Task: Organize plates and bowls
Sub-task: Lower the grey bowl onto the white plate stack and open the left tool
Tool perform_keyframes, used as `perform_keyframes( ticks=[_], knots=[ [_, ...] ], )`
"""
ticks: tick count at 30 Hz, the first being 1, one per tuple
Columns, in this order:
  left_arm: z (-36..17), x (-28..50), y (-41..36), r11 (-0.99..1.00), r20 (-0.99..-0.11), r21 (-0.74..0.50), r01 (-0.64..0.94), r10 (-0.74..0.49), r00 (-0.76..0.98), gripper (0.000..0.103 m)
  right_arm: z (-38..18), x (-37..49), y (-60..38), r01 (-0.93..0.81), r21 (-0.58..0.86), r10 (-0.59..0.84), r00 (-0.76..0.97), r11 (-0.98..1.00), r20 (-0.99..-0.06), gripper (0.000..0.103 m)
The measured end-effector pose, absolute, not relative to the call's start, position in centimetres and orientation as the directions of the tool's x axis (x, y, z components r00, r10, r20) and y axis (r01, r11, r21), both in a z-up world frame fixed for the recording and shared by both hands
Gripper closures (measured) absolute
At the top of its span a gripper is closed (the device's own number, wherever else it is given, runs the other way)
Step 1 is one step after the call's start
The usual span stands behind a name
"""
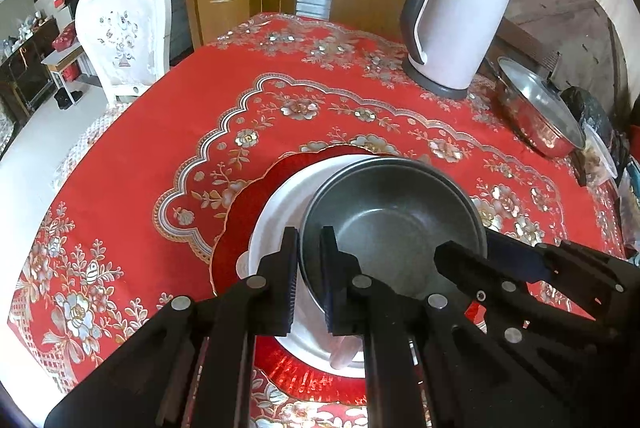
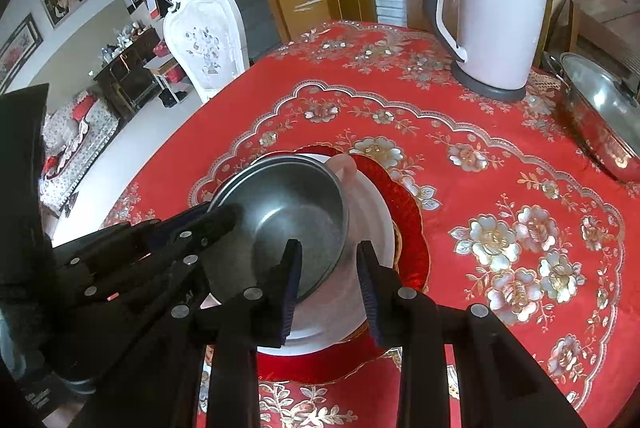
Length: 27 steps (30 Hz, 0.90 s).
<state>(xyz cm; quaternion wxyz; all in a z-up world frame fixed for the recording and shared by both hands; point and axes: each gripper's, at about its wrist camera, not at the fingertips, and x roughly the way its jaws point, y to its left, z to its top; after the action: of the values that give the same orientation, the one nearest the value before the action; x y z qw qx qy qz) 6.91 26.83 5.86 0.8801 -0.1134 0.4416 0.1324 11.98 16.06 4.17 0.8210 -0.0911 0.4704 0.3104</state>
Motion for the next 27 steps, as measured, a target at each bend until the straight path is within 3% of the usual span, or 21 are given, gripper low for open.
perform_keyframes(
  ticks=[3,14,16,18,19,27],
  knots=[
    [6.0,6.7,27.0,0.937,-0.800,-0.080,-0.341,0.143,0.582,0.095,4.4,11.8,15.8,-0.593,0.141,0.424,0.371,0.793,-0.826,0.068],
    [6.6,6.0,26.6,0.934,-0.781,-0.064,-0.350,0.172,0.600,0.095,5.2,11.4,14.3,-0.583,0.162,0.446,0.384,0.796,-0.809,0.067],
    [6.8,5.8,26.5,0.934,-0.774,-0.053,-0.354,0.186,0.605,0.090,5.3,11.0,14.2,-0.587,0.166,0.453,0.385,0.792,-0.804,0.066],
    [6.8,5.7,26.3,0.935,-0.775,-0.050,-0.351,0.185,0.604,0.076,5.5,10.8,14.1,-0.589,0.167,0.457,0.386,0.790,-0.801,0.064],
    [6.9,5.6,26.3,0.935,-0.774,-0.050,-0.350,0.186,0.606,0.074,5.5,10.7,14.1,-0.591,0.168,0.458,0.384,0.789,-0.802,0.063],
    [6.8,5.4,26.1,0.932,-0.775,-0.046,-0.359,0.194,0.601,0.074,6.0,9.8,13.8,-0.599,0.169,0.468,0.386,0.782,-0.795,0.062]
  ],
)
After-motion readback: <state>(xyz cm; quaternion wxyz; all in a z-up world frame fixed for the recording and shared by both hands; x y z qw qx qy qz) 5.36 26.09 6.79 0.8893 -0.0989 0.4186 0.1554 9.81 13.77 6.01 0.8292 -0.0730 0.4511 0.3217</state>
